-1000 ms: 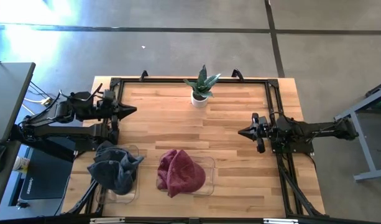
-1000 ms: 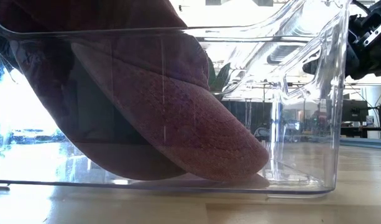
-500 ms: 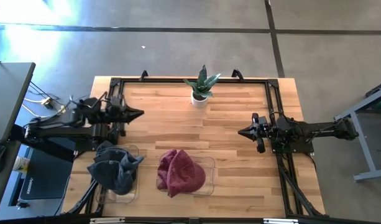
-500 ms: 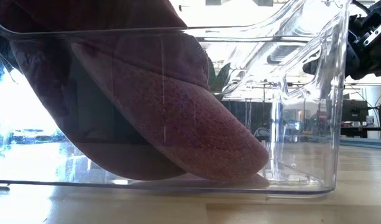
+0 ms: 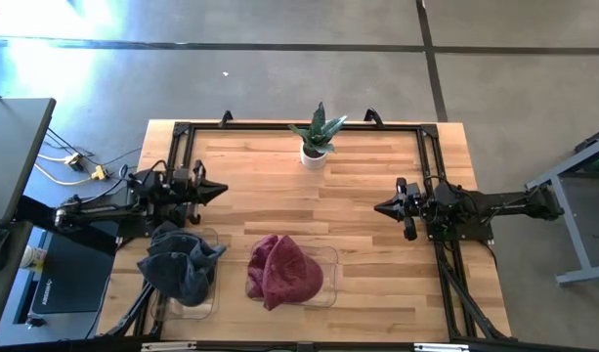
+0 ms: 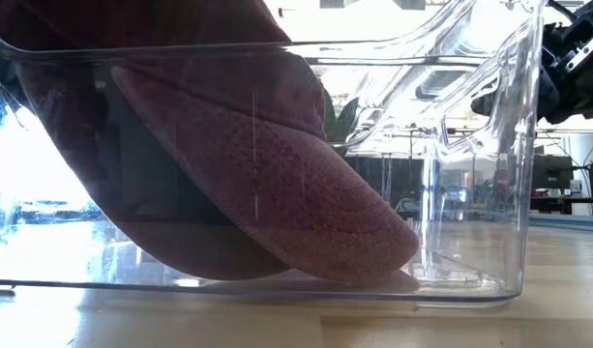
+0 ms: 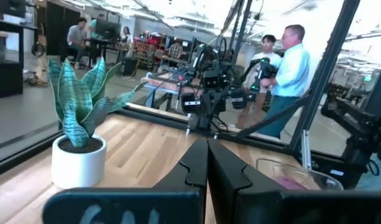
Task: Pick & Place hat
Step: Return to Home Position
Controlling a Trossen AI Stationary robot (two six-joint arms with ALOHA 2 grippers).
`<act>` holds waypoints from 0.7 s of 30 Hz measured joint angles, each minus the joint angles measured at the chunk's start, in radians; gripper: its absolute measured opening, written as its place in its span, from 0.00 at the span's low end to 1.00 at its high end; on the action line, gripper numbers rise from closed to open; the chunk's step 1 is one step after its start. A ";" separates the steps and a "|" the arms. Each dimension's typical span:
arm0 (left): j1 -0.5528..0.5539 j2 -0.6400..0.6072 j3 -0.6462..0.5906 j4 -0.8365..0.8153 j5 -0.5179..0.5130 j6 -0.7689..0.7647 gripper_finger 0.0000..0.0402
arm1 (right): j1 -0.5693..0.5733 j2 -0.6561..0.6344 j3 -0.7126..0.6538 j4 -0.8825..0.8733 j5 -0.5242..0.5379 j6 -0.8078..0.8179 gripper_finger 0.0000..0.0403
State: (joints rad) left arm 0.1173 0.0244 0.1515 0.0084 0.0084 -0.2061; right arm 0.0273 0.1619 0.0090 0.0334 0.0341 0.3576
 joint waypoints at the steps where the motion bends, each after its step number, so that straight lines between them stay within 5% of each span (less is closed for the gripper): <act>1: 0.000 -0.025 -0.006 -0.018 0.002 0.000 0.00 | 0.000 0.000 0.000 0.000 0.000 0.000 0.01; 21: 0.000 -0.018 -0.135 0.005 -0.017 0.150 0.00 | 0.000 0.002 0.000 0.000 0.002 0.000 0.03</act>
State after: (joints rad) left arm 0.1177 0.0069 0.0165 0.0129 -0.0088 -0.0561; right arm 0.0273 0.1635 0.0086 0.0334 0.0359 0.3576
